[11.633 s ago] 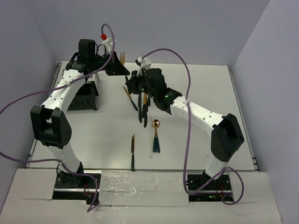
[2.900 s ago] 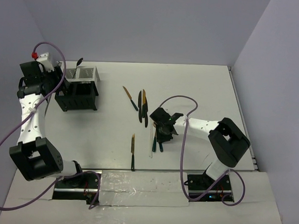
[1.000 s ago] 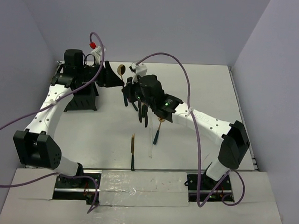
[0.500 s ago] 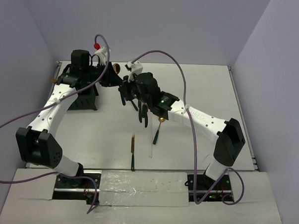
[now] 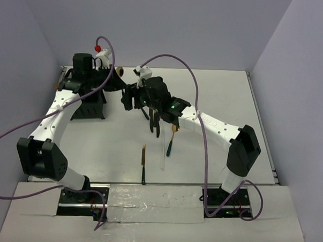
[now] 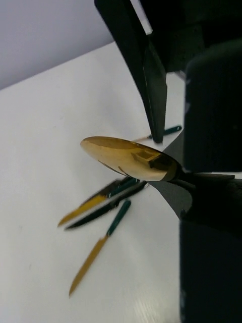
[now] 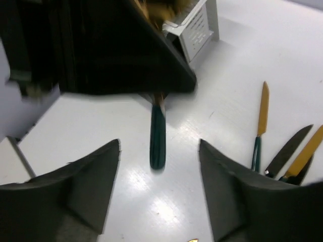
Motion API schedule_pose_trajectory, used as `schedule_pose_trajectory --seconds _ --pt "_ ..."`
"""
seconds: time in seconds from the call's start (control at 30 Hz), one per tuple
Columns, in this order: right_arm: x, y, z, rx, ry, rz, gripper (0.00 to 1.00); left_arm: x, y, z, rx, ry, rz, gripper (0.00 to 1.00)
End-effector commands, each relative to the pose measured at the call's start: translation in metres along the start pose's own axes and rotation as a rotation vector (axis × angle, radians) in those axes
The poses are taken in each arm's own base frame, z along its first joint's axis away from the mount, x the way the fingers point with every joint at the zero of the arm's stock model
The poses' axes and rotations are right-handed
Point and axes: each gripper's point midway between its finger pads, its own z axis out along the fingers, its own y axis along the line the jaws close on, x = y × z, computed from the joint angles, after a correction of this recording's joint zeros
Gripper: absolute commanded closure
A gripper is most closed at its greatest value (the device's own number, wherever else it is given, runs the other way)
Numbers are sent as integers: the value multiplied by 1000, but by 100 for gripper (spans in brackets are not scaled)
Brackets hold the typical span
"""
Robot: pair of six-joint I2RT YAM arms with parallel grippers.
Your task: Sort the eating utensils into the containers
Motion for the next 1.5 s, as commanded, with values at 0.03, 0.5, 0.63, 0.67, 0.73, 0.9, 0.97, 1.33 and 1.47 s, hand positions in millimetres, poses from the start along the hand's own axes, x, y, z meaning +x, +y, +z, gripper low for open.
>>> schedule_pose_trajectory --seconds 0.03,0.5,0.63,0.67,0.73,0.9,0.97,1.33,1.47 --pt "-15 1 -8 18 -15 33 25 -77 58 -33 -206 -218 98 100" --pt "18 -41 -57 177 -25 56 24 -193 265 -114 -775 -576 327 100" --pt "39 -59 -73 246 0 78 24 -192 298 -106 -840 -561 369 100" --pt "42 -62 -76 258 4 86 24 -187 311 -101 -862 -552 357 100" --pt "60 -70 -81 286 36 104 24 -188 321 -100 -877 -557 353 100" --pt "95 -90 -100 384 112 161 24 -187 328 -86 -826 -552 392 100" --pt "112 -99 -108 426 161 165 25 -184 329 -81 -810 -533 377 100" --pt "130 -113 -135 498 174 198 25 -166 329 -75 -782 -487 312 64" --pt "130 -114 -136 506 183 189 25 -167 327 -79 -788 -493 306 56"
